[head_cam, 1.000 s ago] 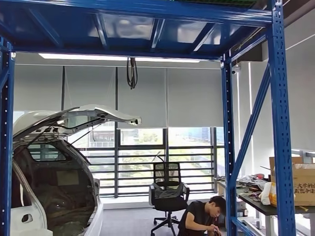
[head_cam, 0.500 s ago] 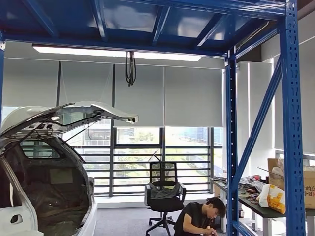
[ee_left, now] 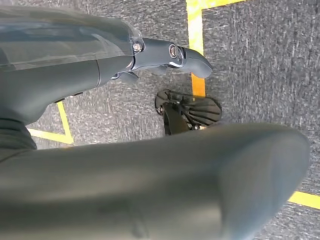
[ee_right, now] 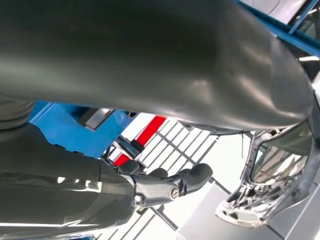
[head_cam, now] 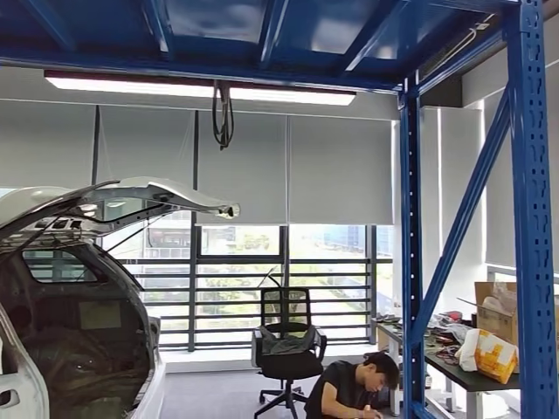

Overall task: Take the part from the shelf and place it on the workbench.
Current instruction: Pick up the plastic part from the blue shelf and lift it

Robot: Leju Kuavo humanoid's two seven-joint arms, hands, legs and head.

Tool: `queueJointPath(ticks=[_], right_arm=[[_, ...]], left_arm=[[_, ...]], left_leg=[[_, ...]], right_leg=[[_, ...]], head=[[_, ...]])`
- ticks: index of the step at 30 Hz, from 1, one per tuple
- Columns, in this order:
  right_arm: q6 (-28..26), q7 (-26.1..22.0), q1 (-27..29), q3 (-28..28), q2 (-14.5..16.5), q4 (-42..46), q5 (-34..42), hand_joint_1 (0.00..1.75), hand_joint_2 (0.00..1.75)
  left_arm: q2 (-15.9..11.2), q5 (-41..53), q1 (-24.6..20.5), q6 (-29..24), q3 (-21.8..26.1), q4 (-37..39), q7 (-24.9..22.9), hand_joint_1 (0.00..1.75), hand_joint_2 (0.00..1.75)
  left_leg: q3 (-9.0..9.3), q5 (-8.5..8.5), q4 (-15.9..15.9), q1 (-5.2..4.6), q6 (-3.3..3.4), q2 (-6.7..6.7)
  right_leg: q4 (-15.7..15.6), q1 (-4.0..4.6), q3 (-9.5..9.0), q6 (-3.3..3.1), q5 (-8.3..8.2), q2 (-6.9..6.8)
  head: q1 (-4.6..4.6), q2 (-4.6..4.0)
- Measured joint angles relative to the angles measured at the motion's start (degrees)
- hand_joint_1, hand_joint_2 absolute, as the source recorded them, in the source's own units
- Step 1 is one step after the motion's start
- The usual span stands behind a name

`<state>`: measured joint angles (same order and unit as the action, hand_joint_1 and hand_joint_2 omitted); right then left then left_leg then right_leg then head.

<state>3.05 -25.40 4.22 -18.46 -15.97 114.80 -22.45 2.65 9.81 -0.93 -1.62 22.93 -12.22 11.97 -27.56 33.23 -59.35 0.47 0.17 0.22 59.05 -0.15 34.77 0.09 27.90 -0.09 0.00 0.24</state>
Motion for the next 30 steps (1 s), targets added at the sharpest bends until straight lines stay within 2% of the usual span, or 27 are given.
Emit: queueJointPath(ticks=[1, 2, 4, 5, 6, 7, 9, 11, 12, 13, 15, 17, 19, 20, 21, 22, 23, 24, 25, 27, 28, 30], right_arm=[[0.0, 0.0, 0.0, 0.0, 0.0, 0.0, 0.0, 0.0, 0.0], [0.0, 0.0, -0.1, 0.0, 0.0, 0.1, 0.0, 0.0, 0.0], [0.2, 0.0, -0.1, 0.0, 0.0, 0.1, 0.3, 0.0, 0.0], [0.4, 0.0, 0.0, 0.0, 0.0, 0.1, 0.8, 0.0, 0.0], [0.7, 0.1, 0.1, 0.0, 0.0, 0.1, 1.5, 0.0, 0.0], [1.2, 0.1, 0.1, 0.0, 0.0, 0.1, 2.5, 0.0, 0.0], [2.8, -0.3, 0.2, 0.1, 0.0, 0.1, 5.7, 0.0, 0.0], [5.3, -0.7, 0.1, 0.4, 0.0, 0.1, 9.8, 0.0, 0.0], [6.4, -0.8, 0.1, 0.7, 0.0, 0.2, 11.5, 0.0, 0.0], [7.5, -0.9, 0.2, 0.9, 0.0, 0.2, 12.8, 0.0, 0.0], [9.0, -1.0, 0.3, 1.7, -0.3, 0.4, 14.6, 0.0, 0.0], [9.6, -0.6, 0.5, 2.7, -0.6, 0.6, 15.3, 0.0, 0.0], [9.0, 0.2, 0.8, 3.8, -1.0, 0.8, 14.2, 0.0, 0.0], [8.6, 0.6, 0.9, 4.4, -1.2, 0.9, 13.2, 0.0, 0.0], [8.2, 1.0, 1.1, 5.0, -1.4, 1.0, 12.3, 0.0, 0.0], [7.7, 1.4, 1.1, 5.6, -1.7, 1.0, 11.3, 0.0, 0.0], [6.9, 2.0, 1.1, 6.2, -1.9, 1.2, 9.9, 0.0, 0.0], [5.9, 2.7, 1.0, 6.8, -2.1, 1.4, 7.9, 0.0, 0.0], [4.8, 3.5, 0.8, 7.4, -2.4, 1.5, 5.6, 0.0, 0.0], [2.4, 5.4, 0.3, 8.4, -2.8, 1.8, 0.2, 0.0, 0.0], [1.4, 6.2, 0.1, 8.8, -3.0, 1.9, -2.0, 0.0, 0.0], [-0.1, 7.8, -0.2, 9.2, -3.4, 2.0, -5.9, 0.0, 0.0]], left_arm=[[0.0, 0.0, -0.1, 0.0, 0.0, 0.0, 0.0, 0.0, 0.0], [0.0, 0.0, -0.2, 0.0, 0.1, 0.0, 0.1, 0.0, 0.0], [0.0, 0.0, -0.2, 0.1, 0.1, 0.0, 0.1, 0.0, 0.0], [0.0, 0.1, -0.1, 0.1, 0.2, 0.0, 0.1, 0.0, 0.0], [0.0, 0.1, 0.1, 0.1, 0.2, 0.0, 0.1, 0.0, 0.0], [0.0, 0.2, 0.2, 0.1, 0.3, 0.0, 0.1, 0.0, 0.0], [0.0, 0.4, 0.3, 0.1, 0.5, 0.0, 0.1, 0.0, 0.0], [0.0, 0.7, 0.2, 0.2, 0.7, 0.1, 0.1, 0.0, 0.0], [0.0, 0.8, 0.3, 0.2, 0.8, 0.1, 0.1, 0.0, 0.0], [0.0, 0.9, 0.3, 0.3, 0.9, 0.1, 0.1, 0.0, 0.0], [0.0, 1.0, 0.2, 0.3, 1.0, 0.1, 0.1, 0.0, 0.0], [0.0, 1.0, 0.0, 0.3, 1.1, 0.1, 0.2, 0.0, 0.0], [0.0, 1.0, -0.1, 0.3, 1.4, 0.1, 0.2, 0.0, 0.0], [0.0, 1.0, -0.1, 0.3, 1.6, 0.1, 0.2, 0.0, 0.0], [0.0, 1.0, -0.1, 0.3, 1.7, 0.1, 0.2, 0.0, 0.0], [0.0, 1.0, 0.0, 0.3, 1.9, 0.1, 0.2, 0.0, 0.0], [0.1, 1.0, 0.0, 0.3, 2.0, 0.1, 0.3, 0.0, 0.0], [0.1, 1.0, 0.0, 0.3, 2.1, 0.1, 0.3, 0.0, 0.0], [0.2, 1.1, 0.0, 0.3, 2.3, 0.1, 0.4, 0.0, 0.0], [0.5, 1.2, -0.1, 0.3, 2.7, 0.1, 0.5, 0.0, 0.0], [0.7, 1.3, -0.1, 0.4, 2.8, 0.1, 0.6, 0.0, 0.0], [0.9, 1.6, -0.1, 0.5, 3.2, 0.1, 0.7, 0.0, 0.0]], left_leg=[[-0.79, 0.35, -1.8, 0.02, -0.14, -0.01], [-2.39, 1.19, -4.7, 0.06, -0.32, -0.01], [-7.07, 3.93, -11.9, 0.12, -0.67, -0.02], [-9.15, 4.93, -14.5, 0.15, -0.79, -0.02], [-10.46, 4.95, -15.3, 0.17, -0.85, -0.02], [-10.84, 3.69, -14.2, 0.19, -0.86, -0.02], [-9.61, -1.59, -7.7, 0.22, -0.65, -0.02], [-8.37, -4.38, -2.7, -0.01, -0.16, 0.0], [-8.16, -4.76, -1.9, -0.17, 0.19, 0.0], [-8.0, -4.38, -1.9, -0.33, 0.57, 0.01], [-7.36, -4.94, -1.5, -0.23, 1.32, 0.0], [-6.68, -4.87, -1.0, 0.01, 1.85, -0.01], [-6.4, -4.63, -0.8, 0.01, 2.24, -0.01], [-6.34, -4.5, -0.8, -0.02, 2.36, -0.01], [-6.26, -4.36, -0.8, -0.06, 2.44, -0.01], [-6.13, -4.23, -0.8, -0.1, 2.46, -0.02], [-5.91, -4.09, -0.7, -0.14, 2.44, -0.04], [-5.68, -3.93, -0.7, -0.17, 2.39, -0.06], [-5.45, -3.81, -0.7, -0.2, 2.3, -0.08], [-5.26, -3.67, -0.6, -0.22, 1.86, -0.1], [-5.24, -3.53, -0.6, -0.28, 1.81, -0.09], [-5.09, -3.44, -0.5, -0.38, 2.06, -0.08]], right_leg=[[-0.3, -0.14, -0.6, -0.28, 0.15, 0.04], [-0.6, -0.25, -1.14, -0.49, 0.36, 0.05], [-0.8, -0.24, -2.0, -0.8, 1.05, 0.1], [-0.8, -0.24, -2.49, -0.83, 1.49, 0.2], [-0.8, -0.24, -3.09, -0.81, 1.97, 0.31], [-0.8, -0.25, -3.82, -0.72, 2.49, 0.42], [-0.8, -0.25, -5.47, -0.36, 3.68, 0.53], [-0.8, -0.19, -6.64, 0.31, 4.74, 0.62], [-0.7, -0.17, -7.02, 0.7, 5.06, 0.67], [-0.7, -0.15, -7.3, 1.06, 5.21, 0.71], [-0.2, -0.22, -7.61, 1.61, 5.5, 0.63], [3.2, -0.29, -6.07, 2.1, 7.25, 0.47], [10.0, -0.34, -2.12, 2.54, 10.47, 0.38], [13.2, -0.35, 0.01, 2.66, 11.56, 0.38], [14.7, -0.33, 1.49, 2.69, 11.65, 0.38], [14.2, -0.31, 1.99, 2.64, 10.51, 0.38], [11.6, -0.26, 1.44, 2.44, 8.29, 0.37], [7.6, -0.15, 0.17, 2.11, 5.55, 0.34], [4.0, 0.03, -1.05, 1.72, 3.75, 0.24], [0.1, 0.43, -2.29, 0.96, 2.79, 0.13], [-0.2, 0.51, -2.36, 0.99, 2.74, 0.14], [-0.7, 0.47, -2.63, 1.16, 1.47, 0.28]], head=[[0.01, 0.0], [0.01, -0.01], [0.01, -0.02], [0.02, -0.02], [0.02, -0.02], [0.02, -0.02], [0.02, -0.03], [0.02, -0.03], [0.02, -0.03], [0.02, -0.03], [0.01, -0.03], [0.01, -0.03], [0.0, -0.03], [0.0, -0.03], [0.0, -0.04], [0.0, -0.04], [0.0, -0.04], [0.0, -0.04], [0.01, -0.04], [0.01, -0.03], [0.0, -0.03], [-0.02, -0.04]])
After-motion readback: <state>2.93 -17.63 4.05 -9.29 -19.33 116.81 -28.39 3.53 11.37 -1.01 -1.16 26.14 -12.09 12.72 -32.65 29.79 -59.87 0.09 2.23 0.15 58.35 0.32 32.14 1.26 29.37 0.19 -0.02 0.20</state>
